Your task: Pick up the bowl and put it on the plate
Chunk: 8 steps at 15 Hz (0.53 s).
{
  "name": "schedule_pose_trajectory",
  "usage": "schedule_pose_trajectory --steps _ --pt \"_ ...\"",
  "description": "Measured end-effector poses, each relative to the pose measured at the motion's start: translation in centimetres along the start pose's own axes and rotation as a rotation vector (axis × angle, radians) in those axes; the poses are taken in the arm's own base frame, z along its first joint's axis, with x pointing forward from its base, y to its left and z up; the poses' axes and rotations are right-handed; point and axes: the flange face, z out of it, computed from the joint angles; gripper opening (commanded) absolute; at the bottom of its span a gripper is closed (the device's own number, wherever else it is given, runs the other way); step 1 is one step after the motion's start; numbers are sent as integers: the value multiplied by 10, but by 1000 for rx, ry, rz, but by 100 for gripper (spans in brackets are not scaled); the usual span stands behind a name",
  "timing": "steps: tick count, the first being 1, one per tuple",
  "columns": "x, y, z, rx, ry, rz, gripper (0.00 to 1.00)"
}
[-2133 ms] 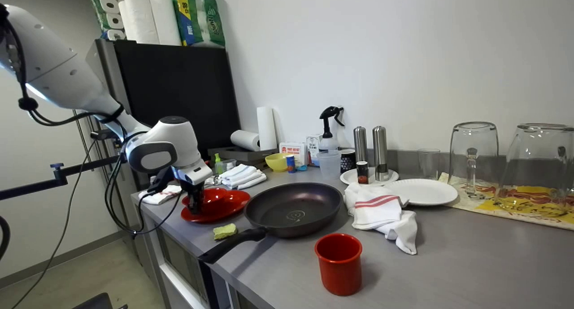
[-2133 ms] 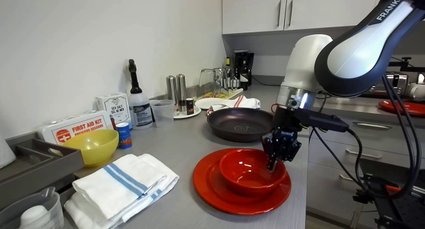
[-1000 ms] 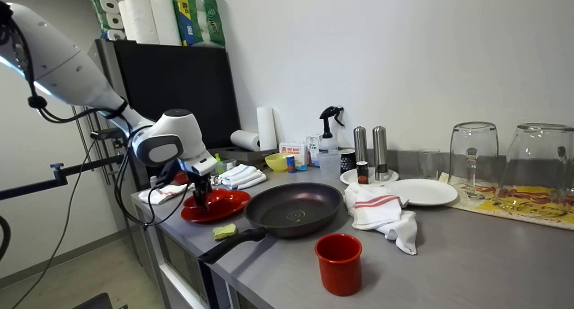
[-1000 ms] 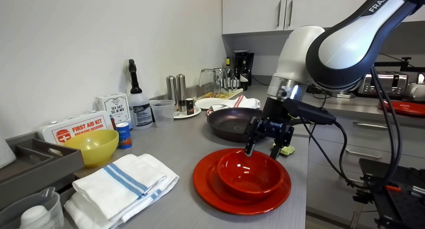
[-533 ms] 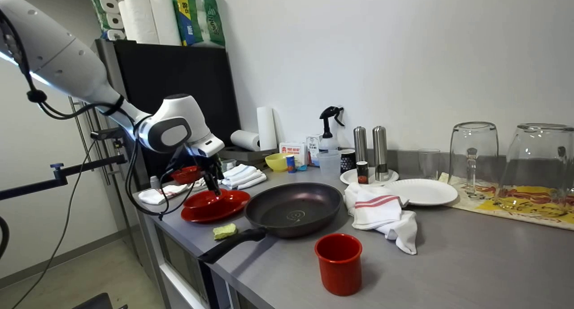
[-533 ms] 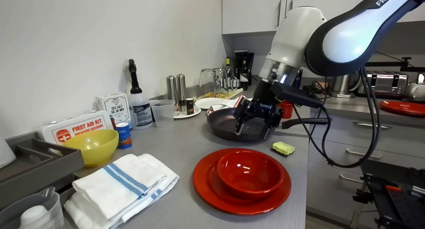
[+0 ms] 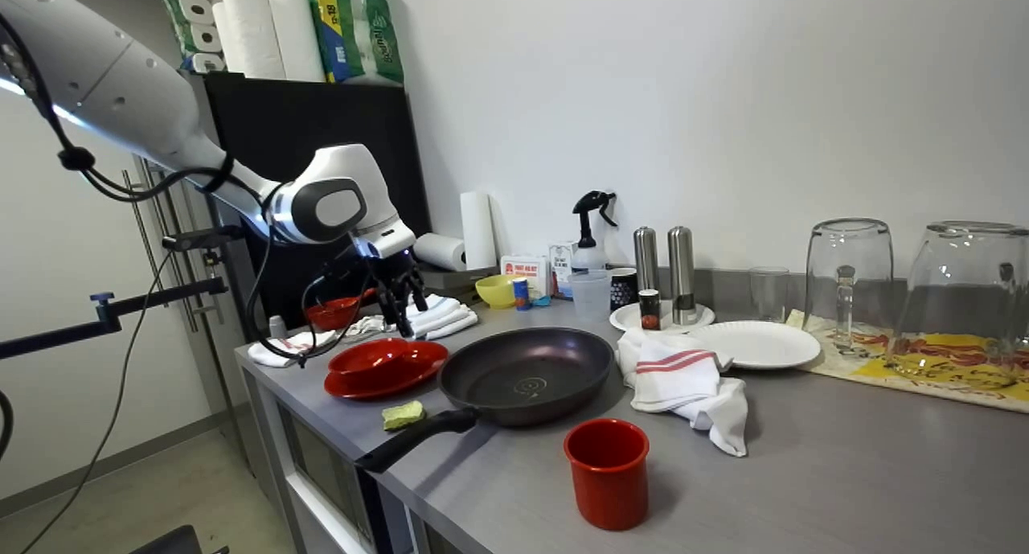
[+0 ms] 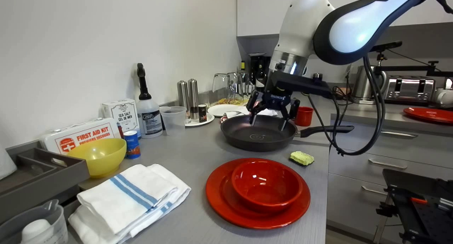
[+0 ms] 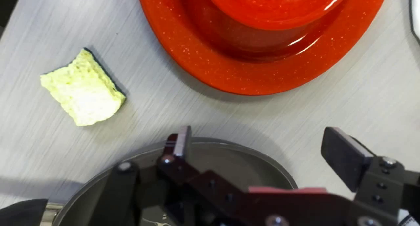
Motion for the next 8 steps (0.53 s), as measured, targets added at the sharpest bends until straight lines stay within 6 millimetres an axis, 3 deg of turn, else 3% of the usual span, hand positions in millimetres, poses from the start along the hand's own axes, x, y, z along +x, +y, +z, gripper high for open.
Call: schedule_pose_trajectory --steps 8 --pt "0 0 -2 -54 6 -297 100"
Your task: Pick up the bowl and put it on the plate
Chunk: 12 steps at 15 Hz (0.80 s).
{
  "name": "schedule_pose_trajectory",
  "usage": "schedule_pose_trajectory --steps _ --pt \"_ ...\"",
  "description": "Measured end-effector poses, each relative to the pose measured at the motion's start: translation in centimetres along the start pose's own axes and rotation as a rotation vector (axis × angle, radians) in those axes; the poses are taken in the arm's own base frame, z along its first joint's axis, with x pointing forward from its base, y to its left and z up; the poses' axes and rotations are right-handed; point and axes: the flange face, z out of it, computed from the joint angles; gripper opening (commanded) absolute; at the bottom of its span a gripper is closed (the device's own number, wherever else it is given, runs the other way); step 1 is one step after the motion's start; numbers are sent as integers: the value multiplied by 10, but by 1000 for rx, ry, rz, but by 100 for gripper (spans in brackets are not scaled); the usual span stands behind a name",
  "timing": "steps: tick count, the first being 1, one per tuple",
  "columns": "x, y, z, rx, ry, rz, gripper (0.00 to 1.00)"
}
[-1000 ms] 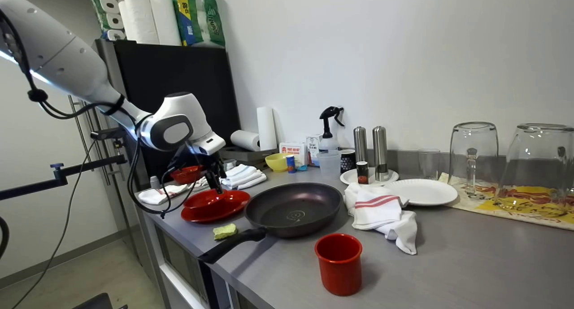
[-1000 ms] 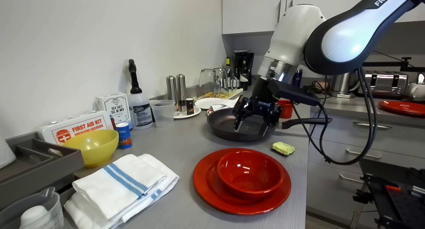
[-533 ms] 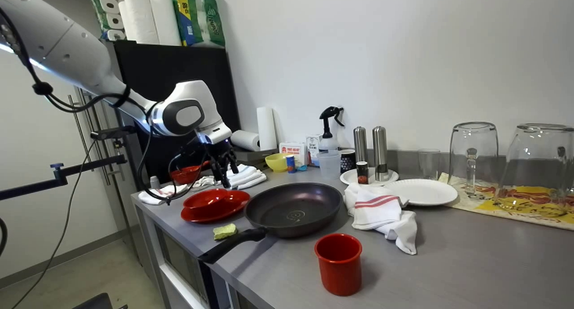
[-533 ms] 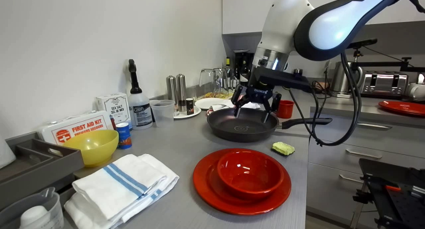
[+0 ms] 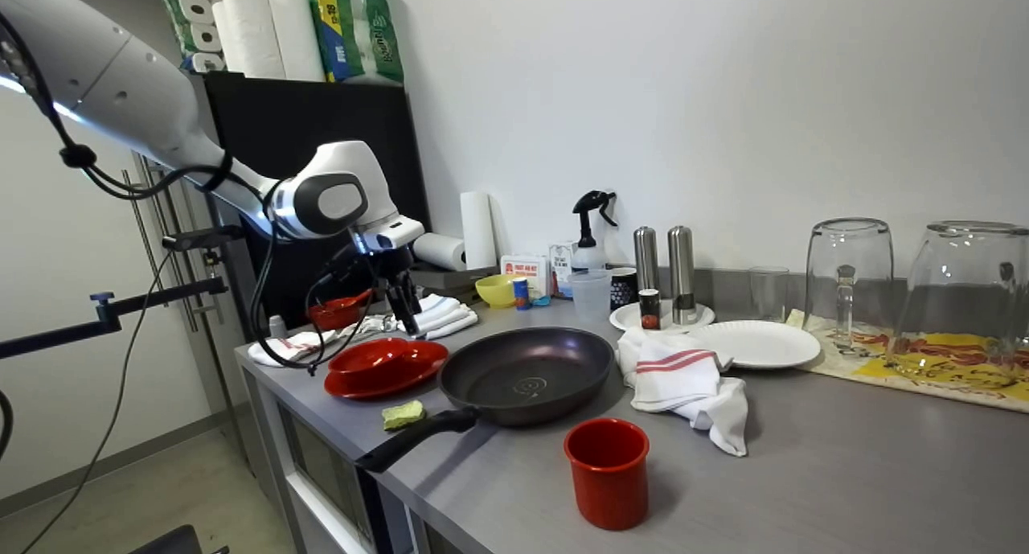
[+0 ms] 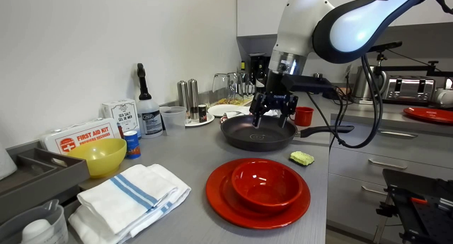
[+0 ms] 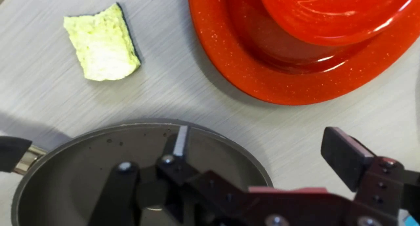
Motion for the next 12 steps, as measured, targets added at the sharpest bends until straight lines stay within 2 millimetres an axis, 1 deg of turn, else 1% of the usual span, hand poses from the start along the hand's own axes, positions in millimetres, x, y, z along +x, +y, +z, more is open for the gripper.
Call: schedule_pose_trajectory --steps 3,7,12 --pt "0 1 -1 -27 12 -125 100" --pt "1 1 -9 -56 50 -248 100" --pt "2 4 -18 -85 43 -277 100"
